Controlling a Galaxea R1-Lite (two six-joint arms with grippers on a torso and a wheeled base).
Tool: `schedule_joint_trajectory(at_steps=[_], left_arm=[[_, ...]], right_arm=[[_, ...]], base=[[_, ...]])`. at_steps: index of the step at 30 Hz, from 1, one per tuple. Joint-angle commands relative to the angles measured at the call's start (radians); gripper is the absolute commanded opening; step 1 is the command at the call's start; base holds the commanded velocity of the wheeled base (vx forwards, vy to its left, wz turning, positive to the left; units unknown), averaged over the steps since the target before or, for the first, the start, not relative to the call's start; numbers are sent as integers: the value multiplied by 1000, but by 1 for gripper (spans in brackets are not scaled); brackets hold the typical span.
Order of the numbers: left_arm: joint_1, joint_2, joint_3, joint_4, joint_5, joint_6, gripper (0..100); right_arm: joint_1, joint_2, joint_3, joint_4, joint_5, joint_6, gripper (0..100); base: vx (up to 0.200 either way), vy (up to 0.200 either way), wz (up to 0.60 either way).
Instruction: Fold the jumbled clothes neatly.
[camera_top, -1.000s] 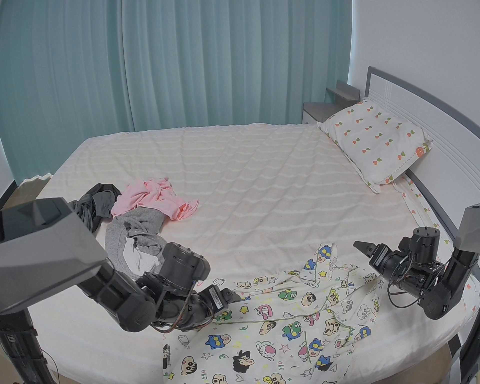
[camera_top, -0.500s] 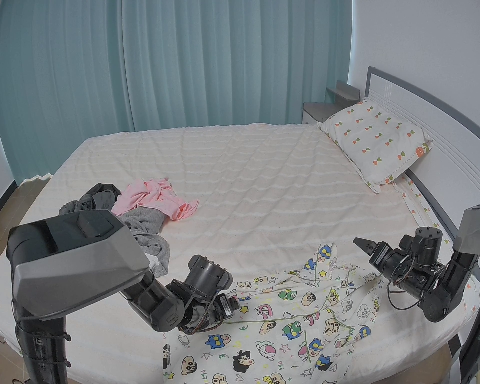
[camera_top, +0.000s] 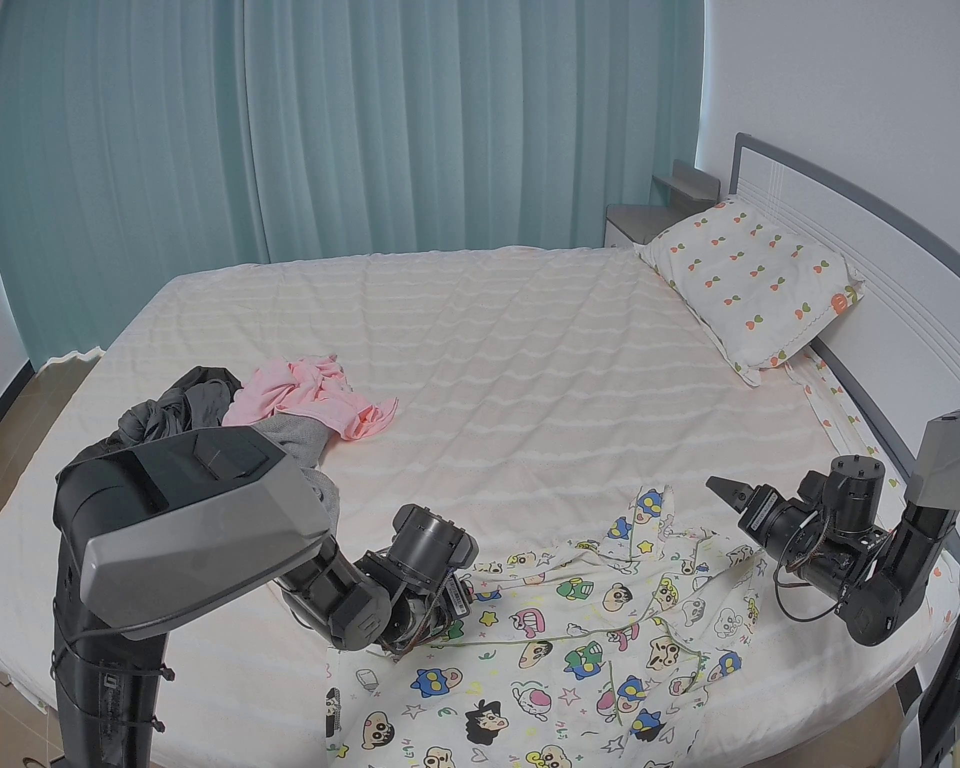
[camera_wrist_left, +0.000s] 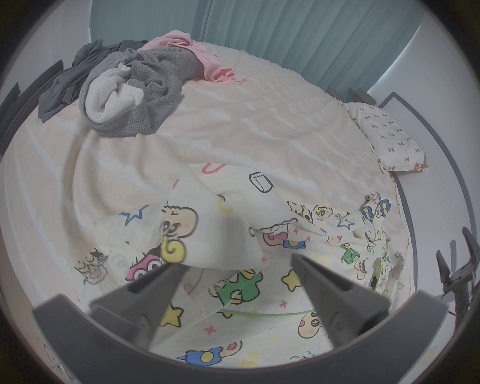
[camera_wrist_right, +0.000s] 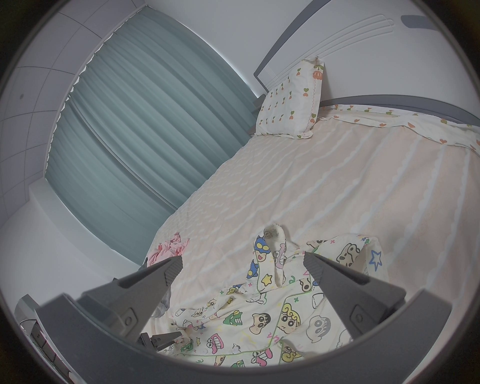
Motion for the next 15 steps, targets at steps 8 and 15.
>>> schedule_joint_trajectory(at_steps=[8, 15], left_arm=[[32, -17, -2, 26, 55, 5, 0], [105, -74, -8, 26, 55, 40, 0]], right_arm=[[16, 1, 6, -2, 1, 0, 100], [23, 1, 7, -2, 1, 0, 100]], base=[[0, 0, 0], [0, 0, 0]])
